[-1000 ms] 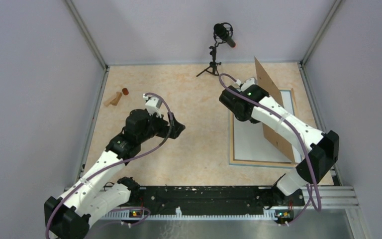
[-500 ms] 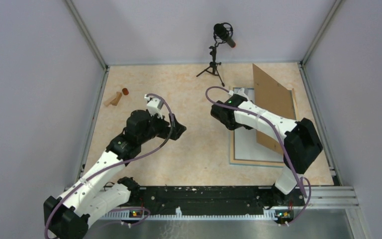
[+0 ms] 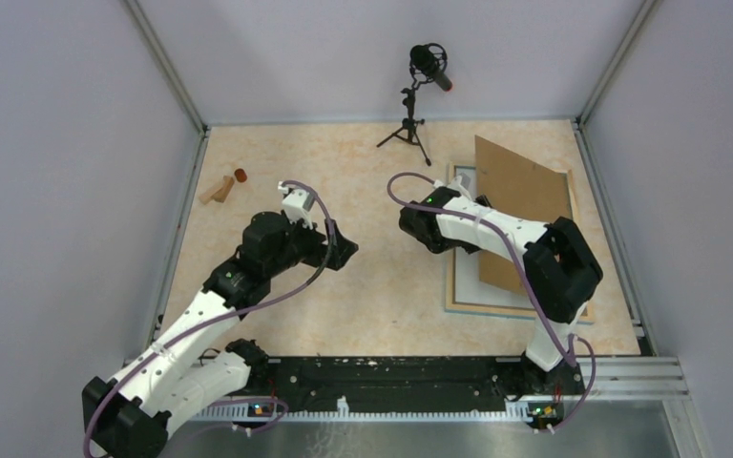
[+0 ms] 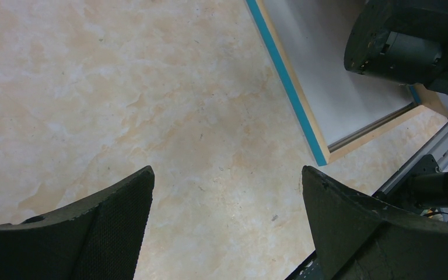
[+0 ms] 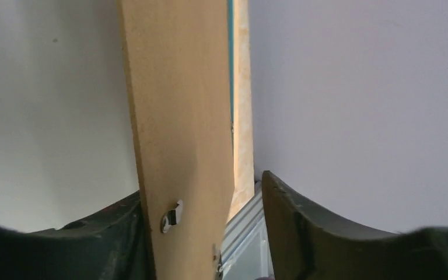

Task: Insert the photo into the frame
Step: Turn over the photo frame item on the photo frame.

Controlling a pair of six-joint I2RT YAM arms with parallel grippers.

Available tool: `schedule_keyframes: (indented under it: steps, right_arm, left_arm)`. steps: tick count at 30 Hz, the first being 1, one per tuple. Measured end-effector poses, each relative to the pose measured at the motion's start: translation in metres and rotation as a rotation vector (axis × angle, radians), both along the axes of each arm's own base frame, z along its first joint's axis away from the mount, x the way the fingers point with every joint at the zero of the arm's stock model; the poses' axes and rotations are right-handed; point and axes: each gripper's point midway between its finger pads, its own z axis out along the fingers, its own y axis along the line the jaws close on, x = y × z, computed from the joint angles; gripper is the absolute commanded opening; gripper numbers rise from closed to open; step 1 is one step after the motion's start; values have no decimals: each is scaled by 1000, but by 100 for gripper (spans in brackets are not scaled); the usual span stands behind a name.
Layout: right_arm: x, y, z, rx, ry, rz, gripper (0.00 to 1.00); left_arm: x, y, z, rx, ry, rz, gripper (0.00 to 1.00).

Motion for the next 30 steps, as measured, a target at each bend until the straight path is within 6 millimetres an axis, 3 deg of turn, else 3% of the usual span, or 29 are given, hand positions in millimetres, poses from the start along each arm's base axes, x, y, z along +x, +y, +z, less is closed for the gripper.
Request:
schedule_keyframes:
  steps: [4, 7, 11, 17, 21, 24, 27, 30]
  right_arm:
    - [-2, 15, -19, 90, 79, 18, 89]
    - [-4, 34, -35, 218, 148, 40, 99]
    - [-8, 65, -40, 436, 196, 101, 99]
    - [-5, 115, -17, 804, 165, 234, 99]
    - [2, 117, -28, 976, 143, 211, 88]
    - [12, 102, -57, 1131, 104, 119, 58]
    - [17, 88, -81, 1203, 81, 39, 57]
    - [24, 89, -89, 1245, 68, 36, 57]
  left_arm:
    - [-2, 0, 0, 3, -3, -4, 98]
    - [-2, 1, -2, 9, -3, -4, 98]
    - [-3, 2, -5, 15, 1, -5, 98]
    - [-3, 2, -6, 17, 4, -5, 98]
    - [-3, 2, -6, 18, 4, -5, 98]
    - [-3, 2, -8, 19, 7, -5, 99]
    - [-4, 3, -12, 24, 14, -5, 98]
    - [-4, 3, -15, 30, 23, -5, 98]
